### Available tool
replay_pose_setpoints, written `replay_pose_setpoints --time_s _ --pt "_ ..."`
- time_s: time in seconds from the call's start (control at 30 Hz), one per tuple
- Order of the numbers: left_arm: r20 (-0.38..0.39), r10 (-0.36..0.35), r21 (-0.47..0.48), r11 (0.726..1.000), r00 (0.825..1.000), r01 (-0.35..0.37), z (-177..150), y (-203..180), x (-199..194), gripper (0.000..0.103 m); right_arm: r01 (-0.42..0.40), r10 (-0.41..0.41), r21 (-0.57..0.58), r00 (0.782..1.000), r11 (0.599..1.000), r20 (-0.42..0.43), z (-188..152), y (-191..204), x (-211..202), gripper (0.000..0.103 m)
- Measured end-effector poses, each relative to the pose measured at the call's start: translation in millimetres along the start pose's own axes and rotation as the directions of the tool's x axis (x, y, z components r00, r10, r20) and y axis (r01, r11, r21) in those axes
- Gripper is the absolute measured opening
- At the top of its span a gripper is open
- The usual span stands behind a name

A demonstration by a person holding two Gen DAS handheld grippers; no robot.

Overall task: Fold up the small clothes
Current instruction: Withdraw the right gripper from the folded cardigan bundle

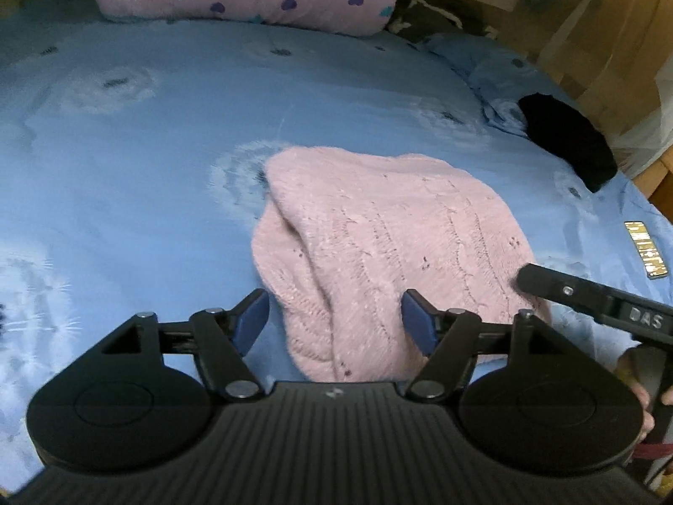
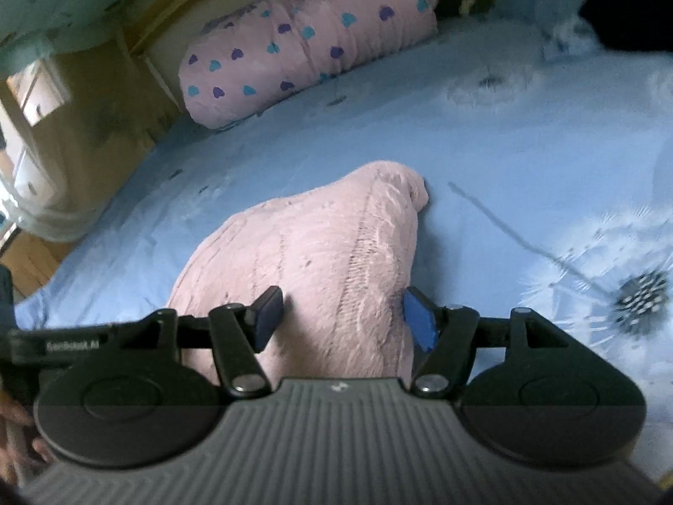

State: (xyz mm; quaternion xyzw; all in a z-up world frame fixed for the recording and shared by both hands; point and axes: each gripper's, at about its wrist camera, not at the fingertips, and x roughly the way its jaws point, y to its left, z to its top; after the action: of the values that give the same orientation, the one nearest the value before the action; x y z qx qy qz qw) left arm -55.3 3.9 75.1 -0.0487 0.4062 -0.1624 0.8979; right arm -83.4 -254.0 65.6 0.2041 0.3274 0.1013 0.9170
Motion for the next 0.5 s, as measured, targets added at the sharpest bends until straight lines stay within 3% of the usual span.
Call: replay_pose_setpoints --time_s 0.23,0.5 --pt "0.03 0.079 0.003 0.997 0.996 -0.079 -11 -9 -24 0.094 0.028 -0.022 -0.128 0.999 0.991 0.048 -10 22 -27 0.07" --pt "-0.018 0.186 0.01 0.983 0.982 -0.185 -32 -25 -15 0.097 0.1 -0.079 -0.245 0.992 0.964 0.097 -33 41 -41 0.071"
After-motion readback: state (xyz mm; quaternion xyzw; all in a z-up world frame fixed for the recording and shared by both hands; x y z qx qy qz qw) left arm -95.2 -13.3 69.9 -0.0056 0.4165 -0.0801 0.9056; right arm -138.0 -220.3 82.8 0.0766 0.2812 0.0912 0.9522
